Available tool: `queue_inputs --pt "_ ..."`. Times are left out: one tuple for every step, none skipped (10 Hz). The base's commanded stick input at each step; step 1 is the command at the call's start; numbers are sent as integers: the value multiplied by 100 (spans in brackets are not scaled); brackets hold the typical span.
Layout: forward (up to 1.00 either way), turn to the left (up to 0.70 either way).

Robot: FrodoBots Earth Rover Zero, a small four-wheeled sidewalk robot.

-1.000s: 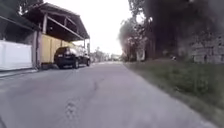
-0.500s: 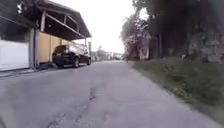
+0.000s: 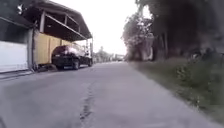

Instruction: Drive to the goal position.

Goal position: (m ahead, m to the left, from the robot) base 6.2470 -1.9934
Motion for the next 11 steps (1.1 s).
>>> queue_inputs --pt "100 5" --pt "100 5" --pt "100 5" --pt "100 5" --pt "100 5" --pt "100 5" --pt "100 5" --pt "100 5" --pt "100 5" --pt "100 5" --pt "100 5"
